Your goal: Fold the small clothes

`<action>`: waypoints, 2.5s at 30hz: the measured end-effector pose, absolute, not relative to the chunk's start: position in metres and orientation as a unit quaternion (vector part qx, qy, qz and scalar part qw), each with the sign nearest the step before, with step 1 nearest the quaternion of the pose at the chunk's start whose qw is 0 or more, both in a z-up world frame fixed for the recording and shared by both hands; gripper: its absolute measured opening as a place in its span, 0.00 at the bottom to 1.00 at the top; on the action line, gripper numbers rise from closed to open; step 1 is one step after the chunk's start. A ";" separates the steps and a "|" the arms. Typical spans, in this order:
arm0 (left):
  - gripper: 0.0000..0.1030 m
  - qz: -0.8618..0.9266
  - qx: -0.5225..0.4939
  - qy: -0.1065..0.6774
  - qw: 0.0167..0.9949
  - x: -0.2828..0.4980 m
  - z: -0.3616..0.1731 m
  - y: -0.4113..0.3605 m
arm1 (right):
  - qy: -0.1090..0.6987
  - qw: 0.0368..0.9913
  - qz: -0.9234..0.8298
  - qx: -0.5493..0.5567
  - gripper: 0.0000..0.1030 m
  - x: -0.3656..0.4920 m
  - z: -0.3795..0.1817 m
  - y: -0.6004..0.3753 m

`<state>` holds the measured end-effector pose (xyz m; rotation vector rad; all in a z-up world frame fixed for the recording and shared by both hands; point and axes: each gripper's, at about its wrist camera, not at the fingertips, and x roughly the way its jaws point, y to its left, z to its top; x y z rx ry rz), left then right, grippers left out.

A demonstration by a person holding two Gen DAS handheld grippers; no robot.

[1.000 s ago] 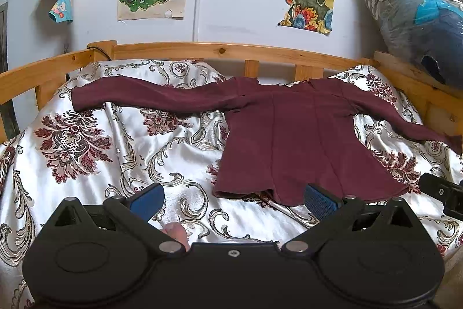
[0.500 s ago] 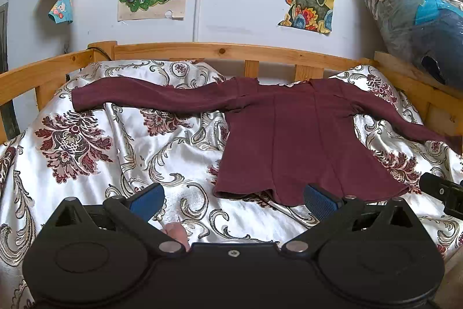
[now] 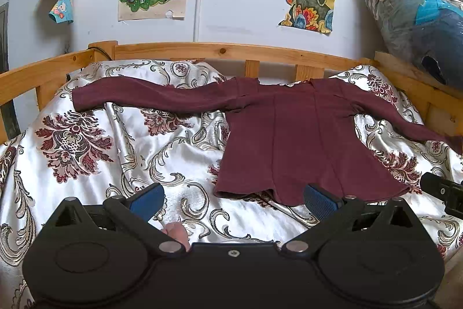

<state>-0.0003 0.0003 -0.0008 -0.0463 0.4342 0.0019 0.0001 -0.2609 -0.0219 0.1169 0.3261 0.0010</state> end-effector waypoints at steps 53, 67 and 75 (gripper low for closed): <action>0.99 0.006 0.061 0.244 0.968 0.089 0.000 -0.056 | 0.300 0.949 -0.092 -0.014 1.00 0.125 -0.012 -0.292; 0.99 -0.009 0.070 0.238 0.969 0.212 -0.005 -0.121 | 0.246 0.946 -0.212 0.005 1.00 0.206 -0.005 -0.420; 0.99 -0.026 0.059 0.254 0.965 0.254 -0.034 -0.149 | 0.214 0.897 -0.331 0.197 0.96 0.218 -0.032 -0.539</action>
